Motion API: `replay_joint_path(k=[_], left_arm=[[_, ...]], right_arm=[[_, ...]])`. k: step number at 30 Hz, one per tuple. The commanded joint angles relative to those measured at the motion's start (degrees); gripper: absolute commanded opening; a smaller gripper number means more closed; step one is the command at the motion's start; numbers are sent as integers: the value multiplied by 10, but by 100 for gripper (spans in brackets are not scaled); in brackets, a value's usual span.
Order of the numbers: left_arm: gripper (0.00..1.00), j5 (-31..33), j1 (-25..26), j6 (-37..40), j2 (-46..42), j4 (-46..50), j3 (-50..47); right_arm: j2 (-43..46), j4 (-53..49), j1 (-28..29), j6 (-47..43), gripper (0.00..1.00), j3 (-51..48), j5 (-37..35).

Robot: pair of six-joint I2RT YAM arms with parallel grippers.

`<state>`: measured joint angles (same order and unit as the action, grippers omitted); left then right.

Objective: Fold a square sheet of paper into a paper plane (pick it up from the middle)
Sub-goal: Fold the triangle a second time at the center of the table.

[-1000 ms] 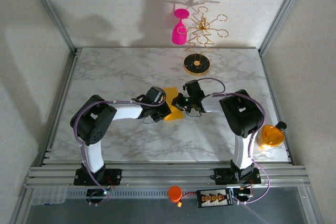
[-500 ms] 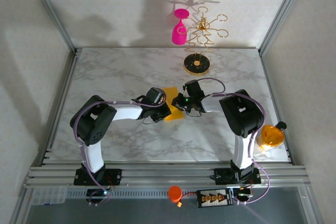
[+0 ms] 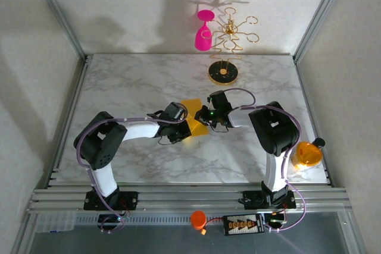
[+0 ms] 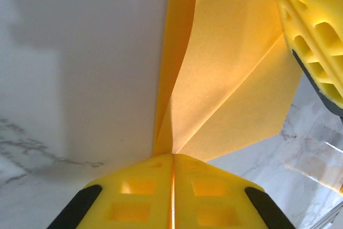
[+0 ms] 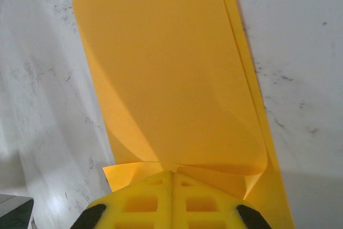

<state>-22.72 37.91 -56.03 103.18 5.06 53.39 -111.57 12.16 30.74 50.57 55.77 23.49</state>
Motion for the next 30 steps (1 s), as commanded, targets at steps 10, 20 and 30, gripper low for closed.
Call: replay_joint_path(k=[10, 20, 30], left_arm=[[8, 48, -4, 24, 1, 63, 74], [7, 50, -6, 19, 34, 52, 52], [0, 61, -6, 17, 33, 55, 11]], right_arm=[[-30, -86, 0, -13, 0, -7, -42], [-28, -87, -1, -16, 0, -6, -40], [14, -72, -3, -75, 0, 46, -2]])
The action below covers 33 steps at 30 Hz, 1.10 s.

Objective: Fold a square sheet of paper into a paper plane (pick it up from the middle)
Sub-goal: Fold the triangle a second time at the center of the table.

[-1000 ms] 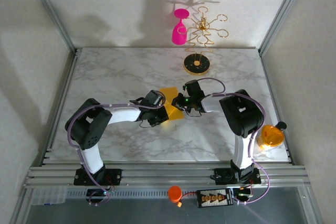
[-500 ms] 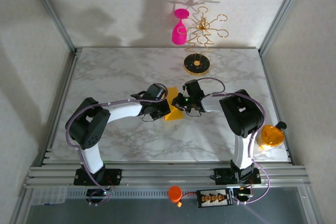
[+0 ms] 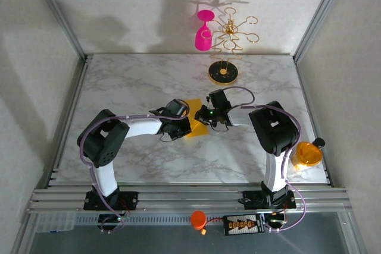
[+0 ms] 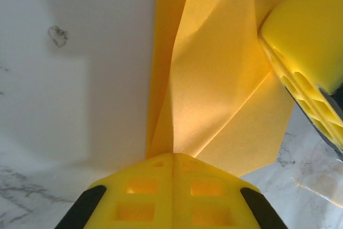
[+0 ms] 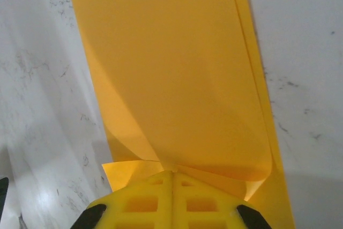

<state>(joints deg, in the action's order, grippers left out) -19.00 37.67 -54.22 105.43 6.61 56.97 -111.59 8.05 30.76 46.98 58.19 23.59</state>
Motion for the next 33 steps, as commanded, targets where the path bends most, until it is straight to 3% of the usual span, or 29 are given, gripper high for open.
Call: replay_joint_path(k=[1, 8, 33], left_arm=[[0, 24, -3, -1, 9, 39, -26], [0, 24, -3, -2, 8, 32, -28], [0, 31, -3, 1, 5, 42, -34]], right_arm=[[21, -26, -4, -45, 0, 26, 5], [56, -14, 7, -56, 0, 2, 47], [1, -54, 28, -53, 0, -21, 10]])
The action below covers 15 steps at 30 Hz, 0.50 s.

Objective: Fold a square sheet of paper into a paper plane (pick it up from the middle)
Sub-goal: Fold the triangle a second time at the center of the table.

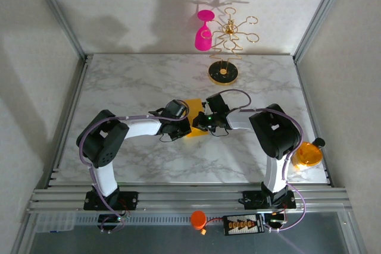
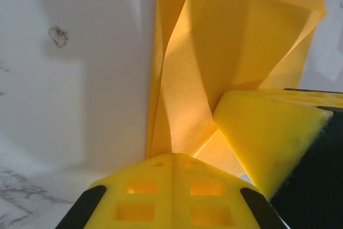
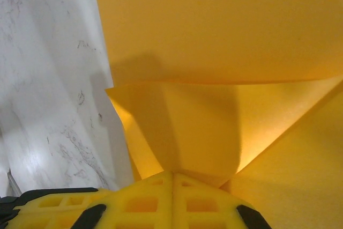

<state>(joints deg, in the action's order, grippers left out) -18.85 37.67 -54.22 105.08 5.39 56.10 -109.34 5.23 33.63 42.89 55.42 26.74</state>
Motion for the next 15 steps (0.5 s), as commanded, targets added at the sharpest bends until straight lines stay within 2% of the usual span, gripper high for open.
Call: replay_joint_path(k=[1, 15], left_arm=[[0, 32, -3, 2, 9, 57, -28], [0, 37, -5, 18, 16, 68, -61]], right_arm=[[-21, -28, -4, -15, 0, 10, -24], [-69, -22, -114, -41, 0, 69, -27]])
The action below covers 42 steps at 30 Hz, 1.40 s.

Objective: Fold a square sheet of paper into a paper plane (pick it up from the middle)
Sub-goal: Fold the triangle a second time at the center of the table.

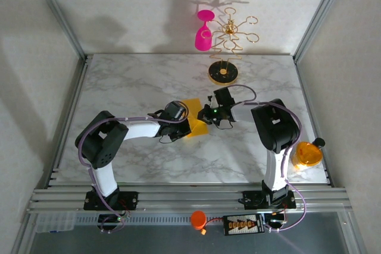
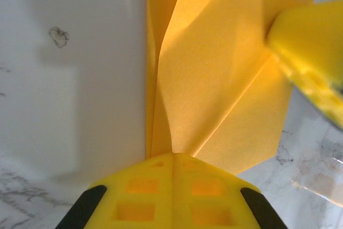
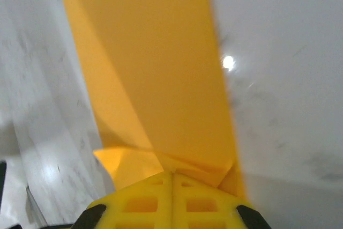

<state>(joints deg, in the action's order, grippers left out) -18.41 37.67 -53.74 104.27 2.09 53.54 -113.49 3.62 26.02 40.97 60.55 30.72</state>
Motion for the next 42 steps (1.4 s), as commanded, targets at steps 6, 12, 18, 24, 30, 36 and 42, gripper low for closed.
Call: replay_joint_path(k=[6, 12, 18, 24, 30, 36, 42], left_arm=[[0, 33, -5, 26, 21, 111, -18], [0, 32, -4, 31, 20, 114, 1], [0, 27, -4, 40, 22, 118, 14], [0, 27, -4, 66, 16, 126, 29], [0, 2, -4, 81, -2, 103, 66], [8, -10, -4, 60, 13, 51, 86], [10, -18, -4, 53, 59, 54, 116]], right_arm=[[-8, -18, -58, -39, 0, 38, -88], [61, 25, -42, -37, 0, -19, -30], [41, 17, 5, -44, 0, -19, -2], [11, 7, 11, -38, 0, -14, -17], [-2, -16, 11, -43, 0, -24, -44], [-6, -23, 11, -38, 0, -34, -61], [-8, -25, 11, -36, 0, -35, -66]])
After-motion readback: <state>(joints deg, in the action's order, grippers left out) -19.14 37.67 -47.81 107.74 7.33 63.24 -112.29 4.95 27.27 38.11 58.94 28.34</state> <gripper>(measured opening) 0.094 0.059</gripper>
